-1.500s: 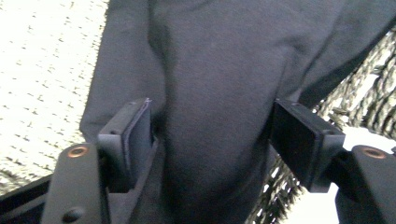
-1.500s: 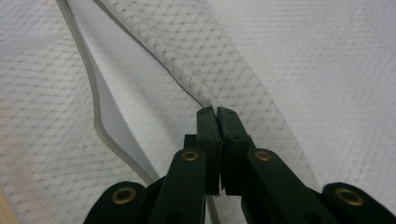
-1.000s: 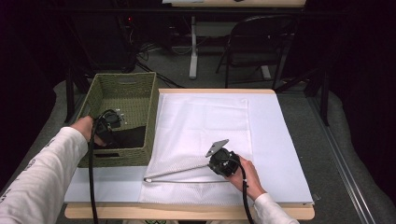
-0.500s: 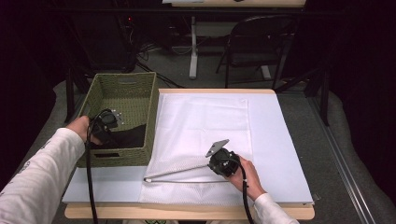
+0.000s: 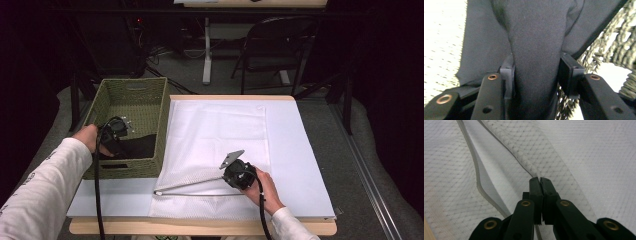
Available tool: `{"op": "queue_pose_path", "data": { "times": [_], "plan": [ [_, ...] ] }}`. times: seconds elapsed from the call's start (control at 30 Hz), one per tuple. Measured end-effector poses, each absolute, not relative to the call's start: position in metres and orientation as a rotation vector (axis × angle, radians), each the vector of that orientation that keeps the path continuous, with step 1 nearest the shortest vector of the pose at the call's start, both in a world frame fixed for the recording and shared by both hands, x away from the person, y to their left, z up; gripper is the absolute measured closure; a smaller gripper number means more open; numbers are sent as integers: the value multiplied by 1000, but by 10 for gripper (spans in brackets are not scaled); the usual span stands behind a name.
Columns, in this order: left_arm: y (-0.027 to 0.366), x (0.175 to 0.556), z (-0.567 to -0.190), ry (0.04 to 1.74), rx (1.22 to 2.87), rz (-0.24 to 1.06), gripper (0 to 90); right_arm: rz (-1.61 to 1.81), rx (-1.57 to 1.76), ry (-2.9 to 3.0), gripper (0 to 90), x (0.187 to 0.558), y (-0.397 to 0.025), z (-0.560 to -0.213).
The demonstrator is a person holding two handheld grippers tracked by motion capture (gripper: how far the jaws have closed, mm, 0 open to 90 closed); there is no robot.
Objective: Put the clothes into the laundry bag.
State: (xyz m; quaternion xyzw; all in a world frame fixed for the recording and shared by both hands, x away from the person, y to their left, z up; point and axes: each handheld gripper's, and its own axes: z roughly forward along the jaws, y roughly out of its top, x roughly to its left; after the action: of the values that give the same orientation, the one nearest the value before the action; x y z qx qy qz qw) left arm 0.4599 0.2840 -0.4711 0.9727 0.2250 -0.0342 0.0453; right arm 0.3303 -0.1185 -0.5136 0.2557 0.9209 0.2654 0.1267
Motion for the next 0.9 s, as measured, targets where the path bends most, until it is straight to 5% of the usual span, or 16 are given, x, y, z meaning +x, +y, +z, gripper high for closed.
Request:
{"op": "queue_pose_path", "data": {
  "times": [0.43,0.9],
  "plan": [
    [287,452,-458,607,2939,12,748,767,748,2679,891,329,-118,-513],
    [287,451,-455,583,2954,31,760,761,753,2682,891,329,-118,-514]
  ]
}}
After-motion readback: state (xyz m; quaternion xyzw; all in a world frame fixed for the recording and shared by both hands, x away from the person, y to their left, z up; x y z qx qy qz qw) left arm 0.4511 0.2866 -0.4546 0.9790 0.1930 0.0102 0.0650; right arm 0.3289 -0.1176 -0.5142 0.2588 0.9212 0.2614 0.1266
